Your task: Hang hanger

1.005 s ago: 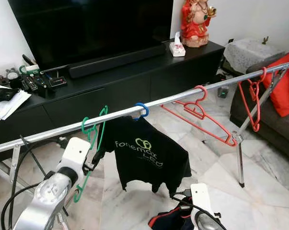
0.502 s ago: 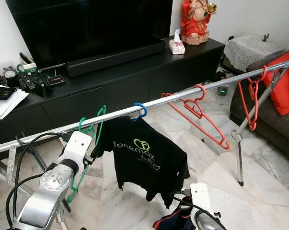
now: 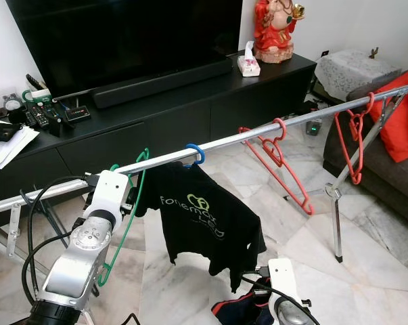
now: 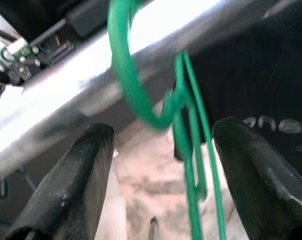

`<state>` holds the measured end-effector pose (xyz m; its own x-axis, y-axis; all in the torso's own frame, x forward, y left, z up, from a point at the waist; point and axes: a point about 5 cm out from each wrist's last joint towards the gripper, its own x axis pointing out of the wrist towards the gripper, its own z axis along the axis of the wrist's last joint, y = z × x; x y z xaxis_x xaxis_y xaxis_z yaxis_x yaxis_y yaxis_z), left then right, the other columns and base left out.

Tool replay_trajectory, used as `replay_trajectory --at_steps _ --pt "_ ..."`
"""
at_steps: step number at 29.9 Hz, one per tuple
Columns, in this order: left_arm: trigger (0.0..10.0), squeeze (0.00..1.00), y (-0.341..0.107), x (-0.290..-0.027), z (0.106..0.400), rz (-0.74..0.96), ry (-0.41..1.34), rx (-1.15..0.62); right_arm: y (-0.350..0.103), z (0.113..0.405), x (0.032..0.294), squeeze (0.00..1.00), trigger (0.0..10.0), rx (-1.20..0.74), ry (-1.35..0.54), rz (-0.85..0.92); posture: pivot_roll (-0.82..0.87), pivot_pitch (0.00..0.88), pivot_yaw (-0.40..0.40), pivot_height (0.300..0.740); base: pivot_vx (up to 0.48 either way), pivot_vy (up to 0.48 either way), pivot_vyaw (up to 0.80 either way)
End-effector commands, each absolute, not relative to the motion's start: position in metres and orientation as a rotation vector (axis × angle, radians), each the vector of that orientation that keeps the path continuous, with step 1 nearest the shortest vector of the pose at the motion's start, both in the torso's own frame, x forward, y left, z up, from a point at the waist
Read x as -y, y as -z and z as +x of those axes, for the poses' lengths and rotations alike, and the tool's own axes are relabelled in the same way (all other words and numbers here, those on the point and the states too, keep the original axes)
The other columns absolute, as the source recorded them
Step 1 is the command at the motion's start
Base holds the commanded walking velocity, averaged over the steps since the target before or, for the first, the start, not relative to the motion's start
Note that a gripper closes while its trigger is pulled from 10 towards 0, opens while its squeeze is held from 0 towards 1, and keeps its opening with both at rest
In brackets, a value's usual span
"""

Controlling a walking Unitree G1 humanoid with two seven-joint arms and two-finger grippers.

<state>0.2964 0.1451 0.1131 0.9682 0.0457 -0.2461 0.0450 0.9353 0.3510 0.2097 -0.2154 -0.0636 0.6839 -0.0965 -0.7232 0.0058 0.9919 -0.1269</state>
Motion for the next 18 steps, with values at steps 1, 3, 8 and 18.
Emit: replay_trajectory --at_steps 1,3,8,18 --pt "10.0 0.0 -0.108 -0.143 0.297 0.371 0.02 -0.284 0.06 0.216 0.215 0.0 10.0 -0.794 0.051 -0.128 -0.04 0.0 -0.015 0.74 0.0 0.0 0.0" --pt "10.0 0.0 -0.106 -0.144 0.297 0.366 0.012 -0.296 0.06 0.216 0.215 0.0 10.0 -0.793 0.05 -0.127 -0.04 0.0 -0.015 0.74 0.0 0.0 0.0" --pt "10.0 0.0 -0.105 -0.143 0.299 0.348 0.01 -0.306 0.06 0.216 0.215 0.0 10.0 -0.793 0.05 -0.124 -0.04 0.0 -0.012 0.74 0.0 0.0 0.0" --pt "0.0 0.0 -0.108 -0.13 0.308 0.304 0.051 -0.244 0.059 0.217 0.215 0.0 10.0 -0.79 0.057 -0.119 -0.05 0.0 -0.009 0.74 0.0 0.0 0.0"
